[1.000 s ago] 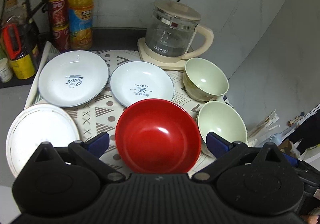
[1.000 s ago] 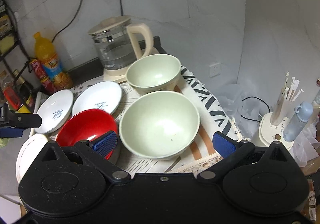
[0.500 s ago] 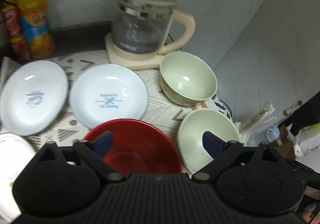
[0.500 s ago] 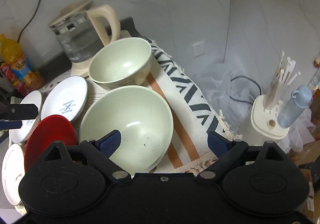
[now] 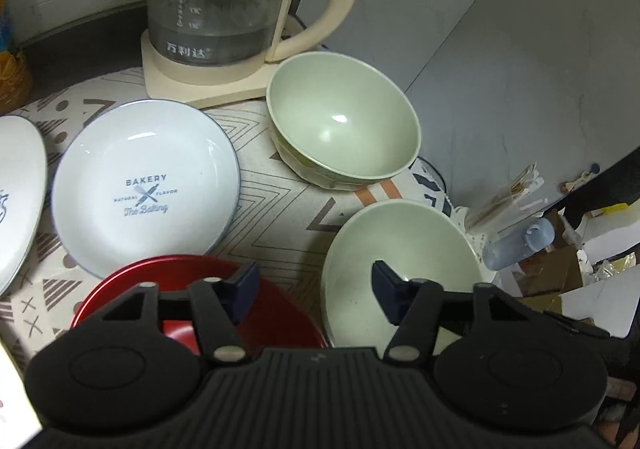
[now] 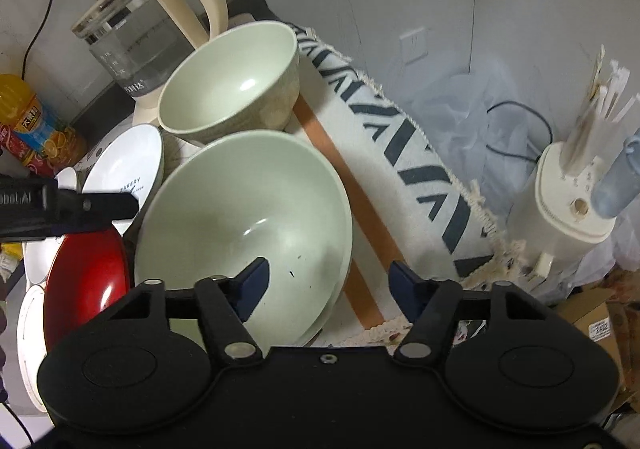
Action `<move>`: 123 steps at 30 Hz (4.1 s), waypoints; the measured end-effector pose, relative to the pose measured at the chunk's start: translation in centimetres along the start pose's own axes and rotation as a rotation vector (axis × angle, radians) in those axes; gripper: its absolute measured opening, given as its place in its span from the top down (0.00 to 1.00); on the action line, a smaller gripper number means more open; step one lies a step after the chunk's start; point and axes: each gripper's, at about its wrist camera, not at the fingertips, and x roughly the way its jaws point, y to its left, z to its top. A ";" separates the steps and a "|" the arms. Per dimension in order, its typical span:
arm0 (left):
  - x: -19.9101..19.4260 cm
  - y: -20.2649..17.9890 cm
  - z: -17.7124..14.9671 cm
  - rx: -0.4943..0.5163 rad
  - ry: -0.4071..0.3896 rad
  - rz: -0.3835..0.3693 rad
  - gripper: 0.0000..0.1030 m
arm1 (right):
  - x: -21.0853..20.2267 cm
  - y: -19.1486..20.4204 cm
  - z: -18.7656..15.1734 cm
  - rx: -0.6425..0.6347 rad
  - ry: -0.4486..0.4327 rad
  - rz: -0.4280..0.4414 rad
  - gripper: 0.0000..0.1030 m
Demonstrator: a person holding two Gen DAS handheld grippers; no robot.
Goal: Organize plates and bowls
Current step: 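Move the right tool to the large pale green bowl and grasp its rim, then lift the pale green bowl with the right tool and carry it over the red bowl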
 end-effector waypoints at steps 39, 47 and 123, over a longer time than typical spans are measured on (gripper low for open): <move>0.3 -0.9 2.1 0.041 0.017 -0.065 0.85 | -2.5 2.4 1.7 0.003 -0.063 0.043 0.87; -2.0 -0.3 1.8 0.007 -0.029 -0.062 0.85 | -4.3 3.8 1.9 -0.041 -0.100 0.057 0.86; -7.7 10.3 -8.1 -0.430 -0.005 0.091 0.74 | 0.4 15.4 -0.6 -0.458 0.094 0.126 0.88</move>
